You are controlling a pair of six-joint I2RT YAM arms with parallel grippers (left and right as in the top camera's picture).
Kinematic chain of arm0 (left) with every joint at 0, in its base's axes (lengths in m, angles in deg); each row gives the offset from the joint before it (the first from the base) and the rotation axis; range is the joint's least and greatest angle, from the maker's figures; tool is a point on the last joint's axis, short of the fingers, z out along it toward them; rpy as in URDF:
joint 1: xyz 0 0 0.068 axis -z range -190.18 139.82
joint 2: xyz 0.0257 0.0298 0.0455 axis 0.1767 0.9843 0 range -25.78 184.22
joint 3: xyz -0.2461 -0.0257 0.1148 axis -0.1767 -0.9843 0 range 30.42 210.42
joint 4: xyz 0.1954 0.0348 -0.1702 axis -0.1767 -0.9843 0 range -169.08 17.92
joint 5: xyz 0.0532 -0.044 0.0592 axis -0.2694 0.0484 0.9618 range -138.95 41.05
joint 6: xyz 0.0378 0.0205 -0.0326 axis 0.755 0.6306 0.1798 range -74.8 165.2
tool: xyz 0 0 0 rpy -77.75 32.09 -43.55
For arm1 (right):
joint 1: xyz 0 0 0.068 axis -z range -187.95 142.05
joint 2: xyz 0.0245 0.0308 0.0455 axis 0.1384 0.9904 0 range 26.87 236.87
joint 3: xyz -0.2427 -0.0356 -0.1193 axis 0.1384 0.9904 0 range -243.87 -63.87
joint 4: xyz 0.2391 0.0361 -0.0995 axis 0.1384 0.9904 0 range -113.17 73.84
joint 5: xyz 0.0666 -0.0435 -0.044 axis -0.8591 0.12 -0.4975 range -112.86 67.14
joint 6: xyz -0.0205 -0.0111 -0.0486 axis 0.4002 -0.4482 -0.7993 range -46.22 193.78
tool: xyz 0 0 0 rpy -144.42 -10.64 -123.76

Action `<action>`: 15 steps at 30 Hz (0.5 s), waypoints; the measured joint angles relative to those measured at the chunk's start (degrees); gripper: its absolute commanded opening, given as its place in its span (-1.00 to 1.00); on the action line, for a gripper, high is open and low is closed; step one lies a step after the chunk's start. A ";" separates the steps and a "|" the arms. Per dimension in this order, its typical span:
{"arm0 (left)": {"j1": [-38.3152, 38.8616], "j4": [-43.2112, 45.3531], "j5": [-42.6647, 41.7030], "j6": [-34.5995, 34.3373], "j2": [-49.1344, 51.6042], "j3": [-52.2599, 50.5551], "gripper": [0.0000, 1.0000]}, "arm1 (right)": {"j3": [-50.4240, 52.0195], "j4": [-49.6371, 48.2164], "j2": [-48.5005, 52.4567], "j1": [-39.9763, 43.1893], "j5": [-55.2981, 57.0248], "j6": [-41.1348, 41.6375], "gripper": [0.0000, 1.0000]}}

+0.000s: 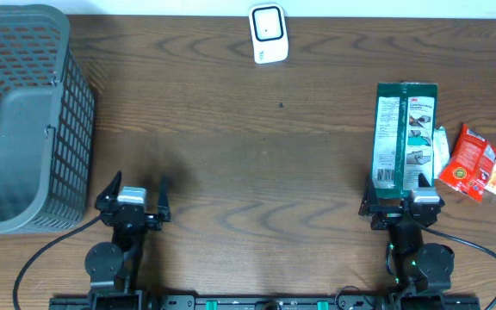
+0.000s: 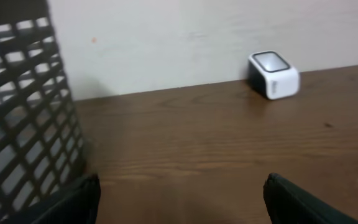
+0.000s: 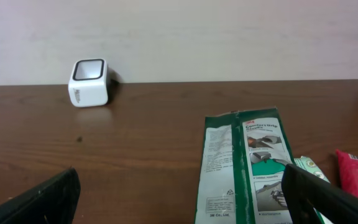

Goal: Scan the item barcode

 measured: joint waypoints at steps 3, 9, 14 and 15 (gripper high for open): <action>0.00 -0.42 2.73 -1.03 0.00 0.00 0.70 | 0.00 0.02 0.00 0.00 0.00 0.00 0.99; 0.00 -1.38 5.73 -2.45 0.00 0.11 0.69 | 0.00 0.00 0.00 0.00 0.00 0.00 0.99; 0.00 -2.10 6.34 -5.62 0.00 0.31 0.69 | 0.00 0.00 0.00 0.00 0.00 0.00 0.99; 0.00 -2.10 6.34 -6.01 0.00 0.33 0.70 | 0.00 0.00 0.00 0.00 0.00 0.00 0.99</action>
